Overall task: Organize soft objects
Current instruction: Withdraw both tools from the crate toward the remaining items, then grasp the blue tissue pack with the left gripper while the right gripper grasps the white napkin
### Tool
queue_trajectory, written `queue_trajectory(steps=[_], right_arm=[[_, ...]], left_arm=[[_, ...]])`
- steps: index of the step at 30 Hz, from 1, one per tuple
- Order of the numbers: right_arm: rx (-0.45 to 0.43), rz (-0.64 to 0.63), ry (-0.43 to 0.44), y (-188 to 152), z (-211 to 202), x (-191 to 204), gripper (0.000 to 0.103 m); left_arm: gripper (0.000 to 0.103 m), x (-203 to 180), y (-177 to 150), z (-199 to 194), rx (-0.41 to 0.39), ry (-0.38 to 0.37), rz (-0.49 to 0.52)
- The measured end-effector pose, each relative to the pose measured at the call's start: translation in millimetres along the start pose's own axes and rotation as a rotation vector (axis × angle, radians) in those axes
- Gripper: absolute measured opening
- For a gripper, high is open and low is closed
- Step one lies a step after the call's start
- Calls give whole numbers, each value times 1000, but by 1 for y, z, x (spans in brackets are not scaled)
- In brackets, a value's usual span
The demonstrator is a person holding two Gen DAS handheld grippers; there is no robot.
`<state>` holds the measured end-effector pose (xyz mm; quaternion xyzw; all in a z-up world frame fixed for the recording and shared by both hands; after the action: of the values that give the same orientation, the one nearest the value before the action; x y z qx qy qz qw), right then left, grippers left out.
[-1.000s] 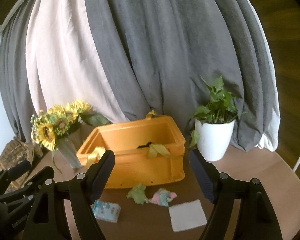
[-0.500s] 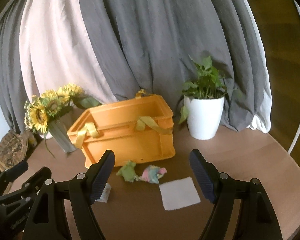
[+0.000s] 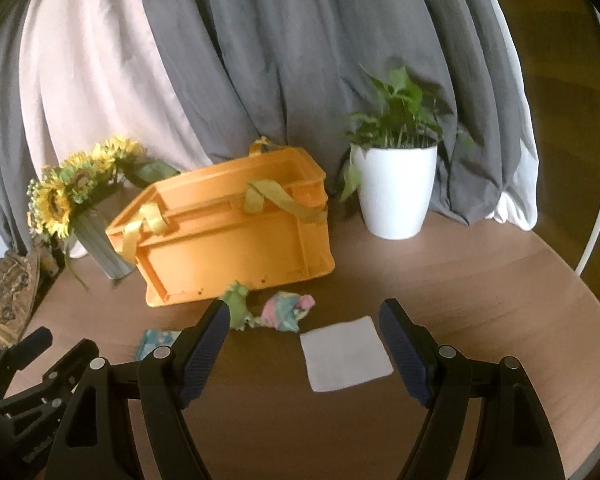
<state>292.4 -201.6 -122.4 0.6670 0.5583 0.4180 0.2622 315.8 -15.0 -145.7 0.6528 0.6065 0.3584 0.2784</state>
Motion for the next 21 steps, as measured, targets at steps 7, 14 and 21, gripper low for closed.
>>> queue_trajectory(steps=[7, 14, 21], right_arm=[[40, 25, -13, -9, 17, -11, 78], [97, 43, -15, -20, 40, -19, 77], [158, 77, -28, -31, 63, -29, 77]], left_arm=[[76, -8, -5, 20, 34, 9, 5], [76, -13, -11, 44, 75, 14, 19], [76, -20, -15, 68, 116, 19, 29]])
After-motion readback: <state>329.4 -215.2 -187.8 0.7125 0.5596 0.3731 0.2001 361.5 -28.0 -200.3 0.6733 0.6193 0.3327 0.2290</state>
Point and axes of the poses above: each gripper's, at about its wrist camera, not at the fingertips, and z roughly the way its jaws point, x to its left, y to its top, the point moved 5 cm from there along z, roughly the way its jaws point, and after that the axes turned 13 degrees about y, right-handed, at the moved point
